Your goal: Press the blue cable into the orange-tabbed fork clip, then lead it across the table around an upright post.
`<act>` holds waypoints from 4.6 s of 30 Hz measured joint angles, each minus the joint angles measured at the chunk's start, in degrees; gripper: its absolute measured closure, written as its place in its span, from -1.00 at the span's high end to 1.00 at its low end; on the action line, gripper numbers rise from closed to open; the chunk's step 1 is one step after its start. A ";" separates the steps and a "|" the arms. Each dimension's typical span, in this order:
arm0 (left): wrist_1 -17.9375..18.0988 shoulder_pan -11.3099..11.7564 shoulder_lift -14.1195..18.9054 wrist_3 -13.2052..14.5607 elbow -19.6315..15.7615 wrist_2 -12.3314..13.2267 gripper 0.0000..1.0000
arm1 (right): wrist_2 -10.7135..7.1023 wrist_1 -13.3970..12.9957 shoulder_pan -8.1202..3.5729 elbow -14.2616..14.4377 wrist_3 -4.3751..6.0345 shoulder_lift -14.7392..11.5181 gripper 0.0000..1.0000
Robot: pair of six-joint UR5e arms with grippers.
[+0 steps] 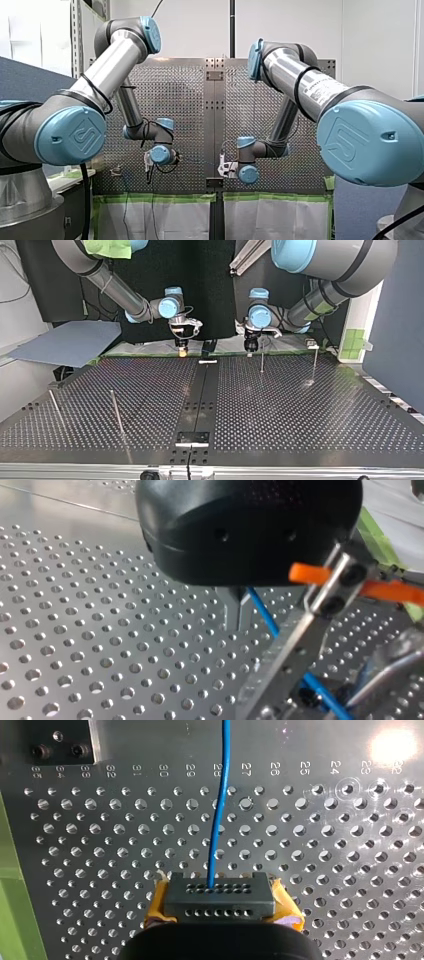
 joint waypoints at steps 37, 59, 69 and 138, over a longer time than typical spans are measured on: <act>-12.14 -4.30 10.26 4.49 1.73 -2.04 -1.00 | 0.20 10.39 0.09 0.02 -1.62 -11.53 -1.00; -15.33 -6.20 21.23 2.79 5.59 -6.40 -1.00 | 0.13 12.20 0.34 -0.07 -1.33 -23.25 -1.00; -16.20 -6.83 24.53 1.23 7.38 -7.29 -1.00 | 0.00 13.68 0.20 -0.59 -1.34 -29.24 -1.00; -34.91 -14.44 21.53 -1.98 34.85 -6.17 -1.00 | 2.01 23.65 -11.28 -3.50 0.57 -42.79 -1.00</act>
